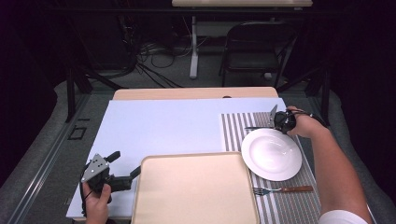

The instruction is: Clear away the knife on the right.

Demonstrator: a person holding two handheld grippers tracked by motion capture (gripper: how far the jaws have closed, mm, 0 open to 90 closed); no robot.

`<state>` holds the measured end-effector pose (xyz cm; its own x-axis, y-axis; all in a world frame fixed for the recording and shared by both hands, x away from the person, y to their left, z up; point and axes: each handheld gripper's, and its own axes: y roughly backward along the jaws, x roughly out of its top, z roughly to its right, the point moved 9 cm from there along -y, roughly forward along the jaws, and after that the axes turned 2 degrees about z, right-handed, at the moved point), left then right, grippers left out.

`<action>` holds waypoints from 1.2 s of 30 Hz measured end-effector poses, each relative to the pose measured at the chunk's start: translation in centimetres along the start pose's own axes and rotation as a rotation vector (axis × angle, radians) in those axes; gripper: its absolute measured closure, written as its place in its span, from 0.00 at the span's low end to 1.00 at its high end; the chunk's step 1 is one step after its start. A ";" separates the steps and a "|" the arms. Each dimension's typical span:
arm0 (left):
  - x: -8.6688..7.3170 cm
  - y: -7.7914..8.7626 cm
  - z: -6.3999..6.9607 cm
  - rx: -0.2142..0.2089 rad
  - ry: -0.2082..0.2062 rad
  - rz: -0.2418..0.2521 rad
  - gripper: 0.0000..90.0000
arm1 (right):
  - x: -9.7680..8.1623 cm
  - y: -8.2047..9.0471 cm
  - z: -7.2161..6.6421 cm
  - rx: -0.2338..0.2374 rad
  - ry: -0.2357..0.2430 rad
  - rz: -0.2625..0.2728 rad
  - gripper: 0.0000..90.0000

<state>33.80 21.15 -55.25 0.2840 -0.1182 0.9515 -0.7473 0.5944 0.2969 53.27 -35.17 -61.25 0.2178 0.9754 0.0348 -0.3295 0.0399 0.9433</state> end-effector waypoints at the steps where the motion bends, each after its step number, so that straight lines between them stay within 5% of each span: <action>1: 0.0 0.0 0.0 0.001 0.001 0.001 0.00 | 0.0 0.0 0.0 -0.004 0.001 0.001 0.83; 19: 0.0 0.0 0.0 -0.001 0.002 -0.001 0.00 | 0.1 0.0 -0.1 -0.007 -0.068 -0.021 0.84; 36: 0.0 -0.1 -0.1 -0.002 0.007 0.000 0.00 | 0.0 0.1 -0.1 0.011 -0.076 -0.027 0.85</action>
<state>33.87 21.18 -55.32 0.2884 -0.1128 0.9508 -0.7463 0.5957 0.2970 53.18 -35.12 -61.19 0.2954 0.9548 0.0337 -0.3129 0.0634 0.9477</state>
